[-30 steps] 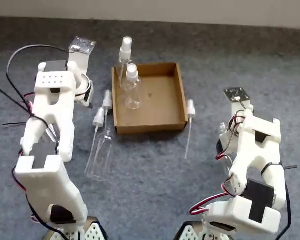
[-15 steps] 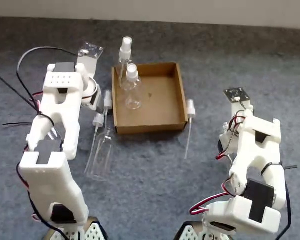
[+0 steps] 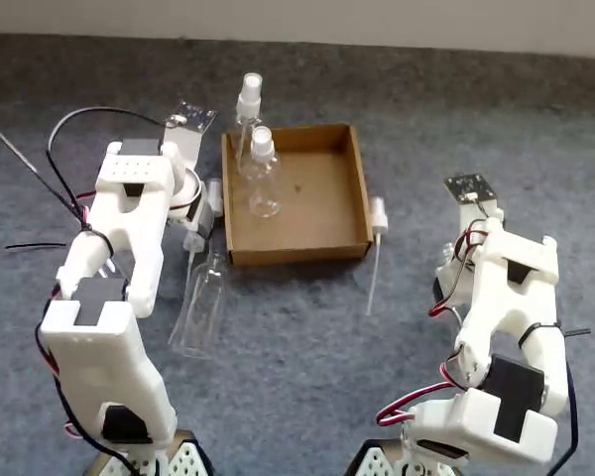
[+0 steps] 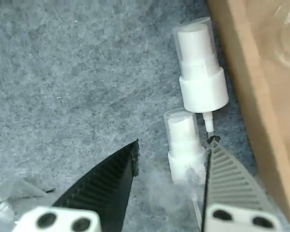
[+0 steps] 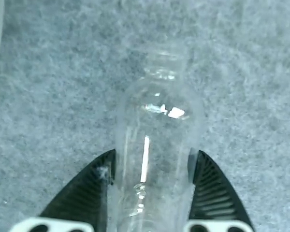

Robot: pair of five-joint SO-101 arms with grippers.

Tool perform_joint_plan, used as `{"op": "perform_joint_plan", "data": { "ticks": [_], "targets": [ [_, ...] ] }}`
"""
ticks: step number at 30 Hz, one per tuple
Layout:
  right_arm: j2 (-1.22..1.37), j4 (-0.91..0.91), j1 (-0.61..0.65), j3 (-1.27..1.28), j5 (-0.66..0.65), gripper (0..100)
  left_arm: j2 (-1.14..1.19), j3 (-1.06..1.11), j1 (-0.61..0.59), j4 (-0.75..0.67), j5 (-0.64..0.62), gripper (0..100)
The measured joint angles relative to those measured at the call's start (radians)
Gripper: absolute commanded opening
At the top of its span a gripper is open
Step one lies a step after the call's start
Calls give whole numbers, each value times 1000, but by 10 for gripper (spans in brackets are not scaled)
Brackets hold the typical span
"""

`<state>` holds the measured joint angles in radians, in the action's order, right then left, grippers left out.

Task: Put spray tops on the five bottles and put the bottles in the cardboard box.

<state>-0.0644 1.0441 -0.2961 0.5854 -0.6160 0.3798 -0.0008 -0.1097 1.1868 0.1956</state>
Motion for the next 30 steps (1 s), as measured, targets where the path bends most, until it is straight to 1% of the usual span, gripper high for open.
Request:
{"op": "perform_joint_plan", "data": {
  "ticks": [4, 9, 16, 20, 22, 26, 30],
  "targets": [
    [0, 0, 0, 0, 0, 117, 0, 0, -14, -3, 0, 213],
    [0, 0, 0, 0, 0, 117, 0, 0, -49, -6, 18, 161],
    [0, 0, 0, 0, 0, 117, 0, 0, -63, -6, 35, 159],
    [0, 0, 0, 0, 0, 122, 74, -2, -63, -17, 34, 157],
    [0, 0, 0, 0, 0, 151, 100, -5, -63, -26, 35, 151],
    [2, 72, 0, -11, 0, 245, 133, -6, -61, -37, 35, 70],
    [2, 133, -2, -83, 0, 252, 129, -20, -58, -37, 35, 63]
  ]
}}
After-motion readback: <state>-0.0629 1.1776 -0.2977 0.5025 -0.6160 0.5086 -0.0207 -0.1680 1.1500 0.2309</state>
